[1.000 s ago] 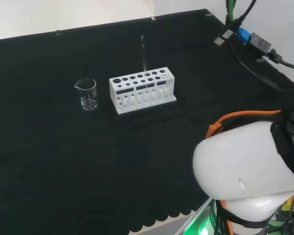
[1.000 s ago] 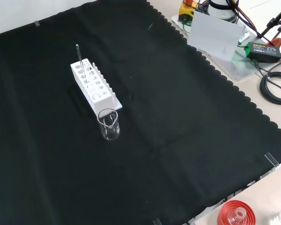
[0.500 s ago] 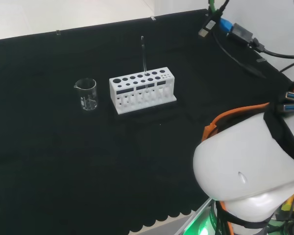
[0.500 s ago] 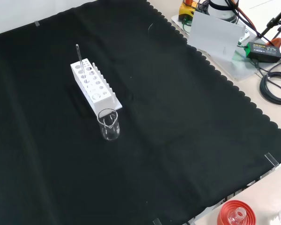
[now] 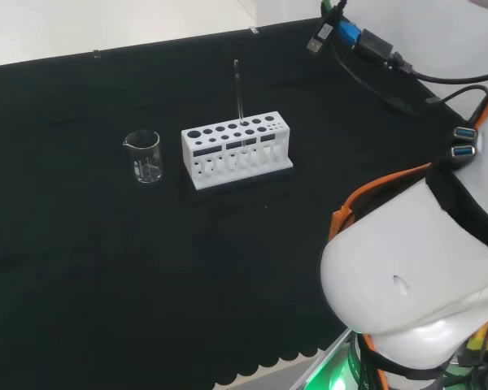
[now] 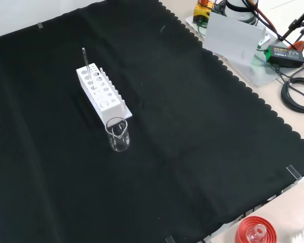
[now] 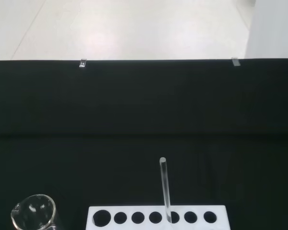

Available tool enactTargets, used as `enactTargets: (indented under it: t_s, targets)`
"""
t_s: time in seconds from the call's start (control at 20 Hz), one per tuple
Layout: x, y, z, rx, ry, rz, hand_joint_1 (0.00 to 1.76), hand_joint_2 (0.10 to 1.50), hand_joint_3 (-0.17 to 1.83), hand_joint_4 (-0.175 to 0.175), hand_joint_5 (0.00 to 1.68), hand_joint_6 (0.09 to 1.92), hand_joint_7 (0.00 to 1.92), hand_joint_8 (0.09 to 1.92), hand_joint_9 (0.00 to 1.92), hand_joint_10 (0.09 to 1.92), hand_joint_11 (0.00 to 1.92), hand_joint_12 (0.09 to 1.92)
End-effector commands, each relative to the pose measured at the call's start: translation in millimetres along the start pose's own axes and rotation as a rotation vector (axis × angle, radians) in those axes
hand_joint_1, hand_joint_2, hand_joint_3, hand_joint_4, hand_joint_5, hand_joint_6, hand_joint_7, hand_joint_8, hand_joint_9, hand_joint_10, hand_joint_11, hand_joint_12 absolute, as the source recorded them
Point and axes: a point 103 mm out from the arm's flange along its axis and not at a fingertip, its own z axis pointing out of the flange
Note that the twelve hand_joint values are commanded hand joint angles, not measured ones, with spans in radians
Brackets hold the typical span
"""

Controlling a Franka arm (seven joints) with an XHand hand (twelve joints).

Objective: Take the glass rod from the white test tube rack.

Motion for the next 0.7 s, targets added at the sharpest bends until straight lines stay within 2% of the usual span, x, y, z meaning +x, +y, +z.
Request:
enactTargets:
  t_s: [0.05, 0.2, 0.25, 0.3, 0.35, 0.4, 0.7]
  targets:
    - [-5.2, 21.2, 11.5, -0.001, 0.029, -0.014, 0.65, 0.79, 0.48, 0.004, 0.34, 0.09, 0.17, 0.78, 0.35, 0.95, 0.13, 1.51]
    - [-10.4, 25.1, 14.5, 0.009, 0.028, -0.018, 0.64, 0.79, 0.49, 0.003, 0.34, 0.09, 0.18, 0.79, 0.35, 0.95, 0.13, 1.51]
    - [-12.3, 26.0, 15.7, 0.022, 0.009, -0.019, 0.64, 0.79, 0.49, 0.002, 0.34, 0.09, 0.18, 0.79, 0.36, 0.95, 0.14, 1.51]
    - [-8.3, 33.1, 14.1, 0.035, 0.0, -0.004, 0.64, 0.8, 0.49, 0.002, 0.34, 0.09, 0.18, 0.79, 0.36, 0.95, 0.14, 1.51]
    - [-8.5, 37.3, 14.9, 0.052, 0.063, 0.003, 0.63, 0.8, 0.49, 0.001, 0.34, 0.09, 0.18, 0.79, 0.36, 0.95, 0.14, 1.51]
    - [-10.8, 40.4, 15.7, 0.057, 0.079, 0.003, 0.63, 0.8, 0.5, 0.001, 0.34, 0.09, 0.19, 0.79, 0.36, 0.95, 0.14, 1.51]
    - [-14.5, 61.3, 33.5, 0.045, 0.036, -0.024, 0.61, 0.81, 0.5, -0.003, 0.35, 0.09, 0.22, 0.81, 0.39, 0.95, 0.15, 1.51]
